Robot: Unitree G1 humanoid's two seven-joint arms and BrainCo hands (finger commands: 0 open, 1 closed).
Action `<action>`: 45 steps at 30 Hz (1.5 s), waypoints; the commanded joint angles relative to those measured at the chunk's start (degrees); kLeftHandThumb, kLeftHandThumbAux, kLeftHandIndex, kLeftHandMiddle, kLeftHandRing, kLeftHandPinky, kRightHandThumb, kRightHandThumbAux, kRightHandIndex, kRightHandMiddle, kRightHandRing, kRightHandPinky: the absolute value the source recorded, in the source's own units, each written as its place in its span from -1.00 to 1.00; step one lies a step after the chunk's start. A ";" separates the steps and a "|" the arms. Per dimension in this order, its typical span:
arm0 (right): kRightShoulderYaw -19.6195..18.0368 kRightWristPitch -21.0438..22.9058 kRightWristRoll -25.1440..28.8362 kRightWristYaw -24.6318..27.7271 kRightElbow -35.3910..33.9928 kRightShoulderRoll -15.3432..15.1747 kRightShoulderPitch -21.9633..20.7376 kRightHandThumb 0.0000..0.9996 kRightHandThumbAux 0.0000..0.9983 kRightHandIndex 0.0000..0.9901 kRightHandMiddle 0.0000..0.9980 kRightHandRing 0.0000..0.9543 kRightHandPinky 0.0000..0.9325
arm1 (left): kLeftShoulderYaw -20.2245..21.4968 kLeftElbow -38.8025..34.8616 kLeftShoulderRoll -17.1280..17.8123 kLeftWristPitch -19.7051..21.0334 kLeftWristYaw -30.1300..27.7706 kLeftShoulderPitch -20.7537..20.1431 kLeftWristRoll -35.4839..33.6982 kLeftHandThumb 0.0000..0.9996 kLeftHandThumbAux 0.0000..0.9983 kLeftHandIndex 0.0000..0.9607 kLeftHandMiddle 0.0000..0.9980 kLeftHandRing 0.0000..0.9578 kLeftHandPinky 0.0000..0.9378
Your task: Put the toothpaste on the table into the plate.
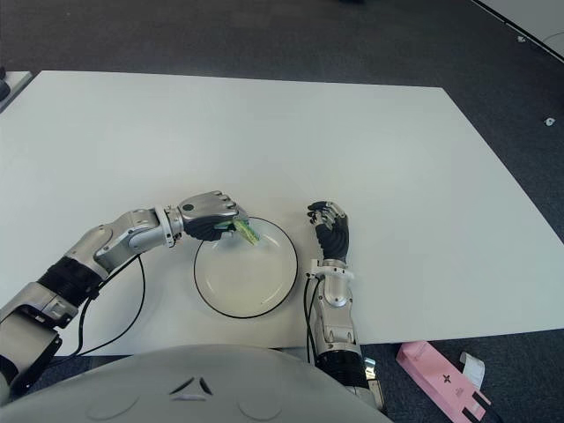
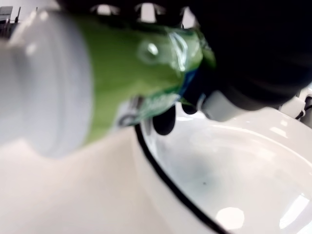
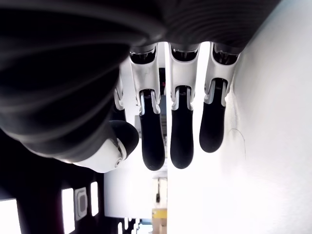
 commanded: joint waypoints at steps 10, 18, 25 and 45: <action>-0.04 0.67 0.20 -0.18 0.49 1.15 0.60 0.42 0.45 -0.14 -0.07 -0.06 -0.02 | 5.83 -17.90 3.53 9.82 -13.51 11.13 -17.77 0.38 0.42 -0.10 0.32 0.33 0.27; 0.21 1.75 -0.20 -0.26 -0.03 1.02 0.66 0.42 0.45 -0.14 -0.07 -0.06 -0.03 | 8.77 -24.58 6.39 16.57 -22.38 10.90 -24.29 -0.38 0.28 -0.65 -0.19 -0.04 0.00; 0.20 1.82 0.00 -0.20 -0.21 1.10 0.67 0.43 0.45 -0.14 -0.06 -0.05 -0.02 | 11.69 -28.43 7.03 18.48 -23.82 15.26 -29.81 -0.76 0.17 -0.97 -0.59 -0.42 -0.38; 0.18 1.63 0.38 0.22 0.07 1.02 0.46 0.43 0.45 -0.14 -0.06 -0.05 -0.03 | 14.80 -29.36 5.70 13.43 -22.60 17.23 -35.29 -0.75 0.06 -1.00 -1.00 -0.73 -1.00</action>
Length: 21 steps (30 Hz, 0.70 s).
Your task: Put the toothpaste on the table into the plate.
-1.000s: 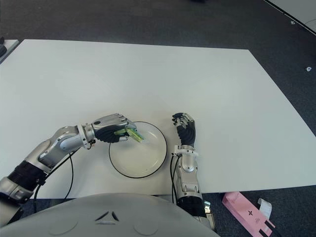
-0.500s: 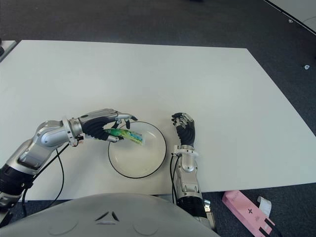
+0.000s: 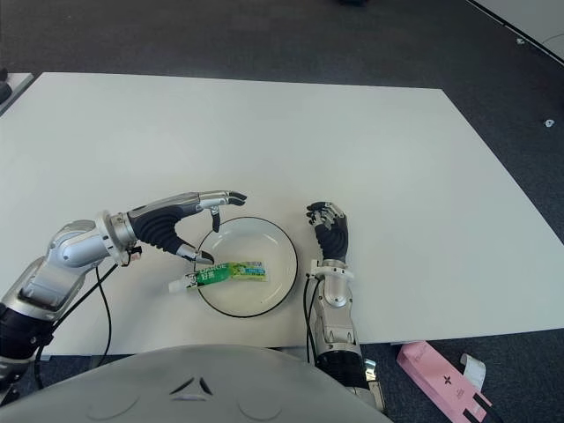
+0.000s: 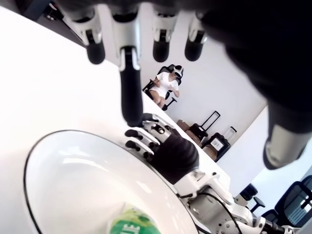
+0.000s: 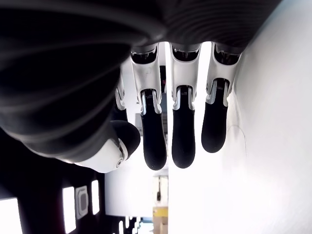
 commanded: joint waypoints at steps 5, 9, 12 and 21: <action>0.10 1.33 0.30 0.02 0.27 1.11 0.26 0.43 0.45 -0.14 -0.06 -0.06 -0.04 | 1.12 1.03 -0.73 -2.33 0.84 0.46 1.73 -0.71 0.07 -1.00 -1.00 -0.72 -1.00; 0.07 1.39 0.54 0.08 0.21 1.23 0.30 0.42 0.45 -0.14 -0.07 -0.06 -0.03 | 1.35 1.84 -1.02 -3.52 1.08 0.28 2.43 -0.69 0.07 -1.00 -1.00 -0.72 -1.00; 0.03 1.11 0.69 0.19 0.31 1.24 0.29 0.42 0.45 -0.14 -0.06 -0.05 -0.01 | 1.51 2.49 -1.14 -4.45 1.29 0.16 3.16 -0.68 0.07 -1.00 -1.00 -0.71 -1.00; 0.09 1.51 0.80 0.17 0.04 1.46 0.42 0.42 0.45 -0.14 -0.07 -0.05 -0.03 | 2.24 2.73 -1.49 -4.58 1.61 0.58 3.89 -0.67 0.06 -1.00 -1.00 -0.69 -1.00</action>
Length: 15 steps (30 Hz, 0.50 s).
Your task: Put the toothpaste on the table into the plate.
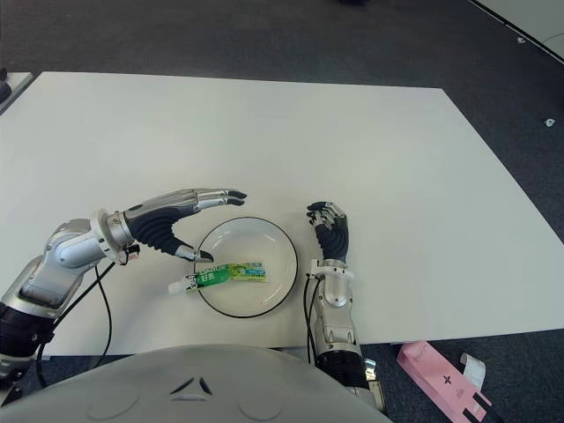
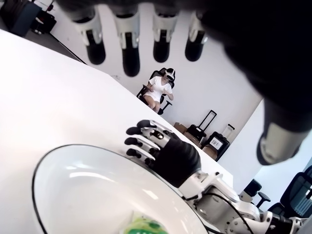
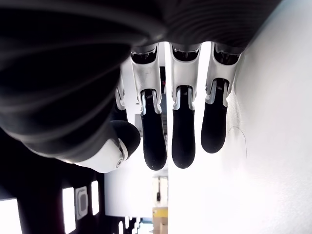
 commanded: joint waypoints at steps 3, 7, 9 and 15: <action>0.12 2.17 0.57 -0.18 -0.15 1.52 0.45 0.42 0.45 -0.14 -0.07 -0.06 -0.04 | 1.32 0.35 -0.82 1.97 1.97 1.31 2.45 -0.68 0.05 -1.00 -1.00 -0.69 -0.99; 0.27 2.32 0.28 -0.42 -0.29 1.59 0.54 0.42 0.45 -0.14 -0.07 -0.06 -0.04 | 3.27 -0.68 -2.47 5.00 5.69 2.77 5.20 -0.71 0.11 -1.00 -0.99 -0.71 -0.91; 0.34 2.18 0.17 -0.49 -0.24 1.58 0.52 0.42 0.45 -0.14 -0.07 -0.06 -0.04 | 4.61 -1.24 -4.05 6.39 8.67 3.42 6.88 -0.73 0.15 -1.00 -0.98 -0.72 -0.87; 0.33 1.84 0.28 -0.47 0.00 1.58 0.35 0.43 0.45 -0.14 -0.07 -0.06 -0.03 | 7.35 -3.75 -10.06 11.89 17.07 4.60 10.61 -0.85 0.36 -1.00 -0.91 -0.76 -0.72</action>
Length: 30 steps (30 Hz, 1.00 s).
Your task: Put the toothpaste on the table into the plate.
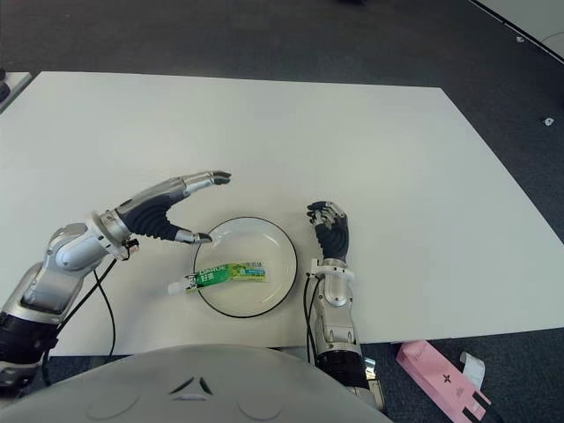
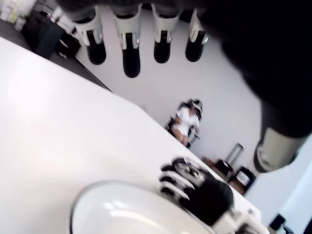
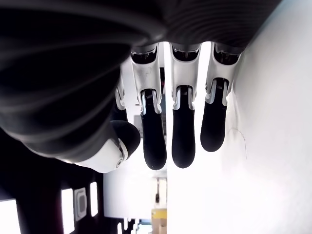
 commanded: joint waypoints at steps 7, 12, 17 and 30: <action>0.03 0.32 0.62 -0.13 1.18 1.55 -0.16 0.43 0.45 -0.14 -0.07 -0.06 -0.03 | 7.17 -2.42 -11.09 14.08 13.70 1.72 2.70 -0.99 0.71 -0.76 -0.67 -0.69 -0.62; -0.15 -0.05 0.60 -0.19 2.13 1.45 -0.82 0.42 0.45 -0.14 -0.07 -0.06 -0.03 | 9.16 -3.74 -16.54 21.18 16.99 0.99 -0.22 -1.00 0.86 -0.62 -0.56 -0.61 -0.56; -0.29 -0.67 0.56 -0.33 3.21 1.44 -1.47 0.42 0.45 -0.14 -0.07 -0.06 -0.02 | 11.81 -2.64 -19.46 23.94 17.56 -1.26 -6.29 -1.00 0.89 -0.45 -0.46 -0.52 -0.47; -1.01 -2.44 1.30 0.05 6.34 1.24 -2.62 0.42 0.45 -0.14 -0.07 -0.05 -0.02 | 18.52 5.44 -23.71 25.73 19.90 -4.40 -18.20 -0.54 0.99 -0.22 -0.27 -0.28 -0.20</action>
